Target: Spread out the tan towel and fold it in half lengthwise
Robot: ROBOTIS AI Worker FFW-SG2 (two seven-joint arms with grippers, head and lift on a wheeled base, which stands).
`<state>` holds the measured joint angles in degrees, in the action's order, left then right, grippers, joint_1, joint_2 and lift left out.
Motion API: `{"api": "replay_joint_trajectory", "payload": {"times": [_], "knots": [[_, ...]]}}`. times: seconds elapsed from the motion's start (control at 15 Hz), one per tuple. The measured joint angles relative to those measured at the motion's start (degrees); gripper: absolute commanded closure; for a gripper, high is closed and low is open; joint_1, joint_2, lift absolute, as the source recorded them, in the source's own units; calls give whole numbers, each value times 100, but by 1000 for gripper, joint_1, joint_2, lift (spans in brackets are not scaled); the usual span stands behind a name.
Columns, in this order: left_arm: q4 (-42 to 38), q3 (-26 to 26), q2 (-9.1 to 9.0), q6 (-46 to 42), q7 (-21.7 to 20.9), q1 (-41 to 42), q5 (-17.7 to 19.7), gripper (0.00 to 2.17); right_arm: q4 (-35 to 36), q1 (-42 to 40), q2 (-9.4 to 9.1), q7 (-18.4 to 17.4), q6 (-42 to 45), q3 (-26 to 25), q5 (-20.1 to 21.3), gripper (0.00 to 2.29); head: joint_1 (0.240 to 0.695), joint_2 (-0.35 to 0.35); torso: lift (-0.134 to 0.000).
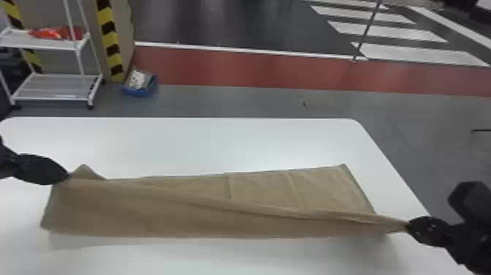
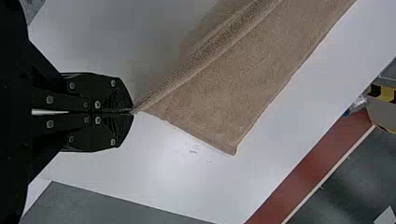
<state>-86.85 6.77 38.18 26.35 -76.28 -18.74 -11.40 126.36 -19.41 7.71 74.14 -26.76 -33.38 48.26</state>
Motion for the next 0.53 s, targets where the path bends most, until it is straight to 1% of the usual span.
{"api": "replay_joint_trajectory", "payload": {"times": [0.2, 0.33, 0.4, 0.53], "knots": [[122, 0, 5, -34, 92, 3, -29, 1352, -202, 291, 117, 66, -111, 279, 88, 1416, 695, -140, -128], [173, -5, 12, -90, 127, 20, -50, 1352, -253, 458, 150, 60, -147, 397, 103, 1416, 695, -128, -128], [194, -9, 18, -128, 138, 31, -54, 1352, -258, 544, 165, 10, -173, 422, 64, 1416, 695, -124, -128], [247, -20, 32, -185, 172, 37, -56, 1352, -276, 695, 182, -286, -243, 439, -76, 1416, 695, -121, -128]]}}
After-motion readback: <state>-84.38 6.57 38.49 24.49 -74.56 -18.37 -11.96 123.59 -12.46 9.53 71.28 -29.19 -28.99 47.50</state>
